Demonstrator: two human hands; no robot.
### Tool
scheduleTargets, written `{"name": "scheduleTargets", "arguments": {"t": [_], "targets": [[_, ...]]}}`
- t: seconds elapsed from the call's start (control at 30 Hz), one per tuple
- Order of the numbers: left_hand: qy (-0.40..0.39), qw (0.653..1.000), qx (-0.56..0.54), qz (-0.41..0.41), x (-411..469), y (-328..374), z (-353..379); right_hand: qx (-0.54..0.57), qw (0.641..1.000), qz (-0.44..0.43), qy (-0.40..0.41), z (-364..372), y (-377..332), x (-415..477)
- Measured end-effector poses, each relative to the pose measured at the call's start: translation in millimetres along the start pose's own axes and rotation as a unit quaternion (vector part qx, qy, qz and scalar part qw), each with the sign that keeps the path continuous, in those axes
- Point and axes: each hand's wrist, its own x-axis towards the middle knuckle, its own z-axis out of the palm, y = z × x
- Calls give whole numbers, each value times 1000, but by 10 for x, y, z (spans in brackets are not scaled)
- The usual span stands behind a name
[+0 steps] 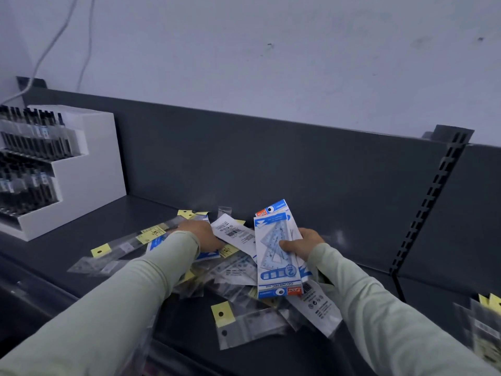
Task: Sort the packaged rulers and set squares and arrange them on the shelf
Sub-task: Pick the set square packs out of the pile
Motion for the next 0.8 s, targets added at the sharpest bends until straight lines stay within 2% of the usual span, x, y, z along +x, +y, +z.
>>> {"name": "scheduleTargets", "arguments": {"t": [0.13, 0.23, 0.3, 0.4, 0.43, 0.5, 0.57, 0.63, 0.7, 0.8], "targets": [[47, 995, 89, 13, 70, -7, -1, 1, 1000, 10, -6, -23, 1, 11], [110, 986, 122, 12, 55, 60, -23, 4, 1000, 14, -8, -34, 16, 15], [175, 980, 95, 13, 69, 106, -54, 6, 1000, 16, -8, -44, 17, 25], [255, 966, -7, 51, 130, 156, -55, 15, 1000, 21, -2, -73, 36, 57], [250, 965, -26, 79, 143, 182, -33, 19, 1000, 23, 3, -82, 48, 69], [177, 975, -32, 133, 160, 229, 38, 24, 999, 24, 11, -92, 76, 91], [109, 980, 14, 163, 168, 259, 85, 31, 999, 28, 15, -100, 93, 105], [126, 973, 21, 193, 176, 304, 85, 31, 999, 31, 15, -113, 99, 119], [141, 974, -37, 174, 194, 370, 72, 27, 999, 34, 13, -122, 102, 127], [84, 978, -172, 87, 302, 422, 71, 20, 999, 37, 11, -120, 102, 129]]}}
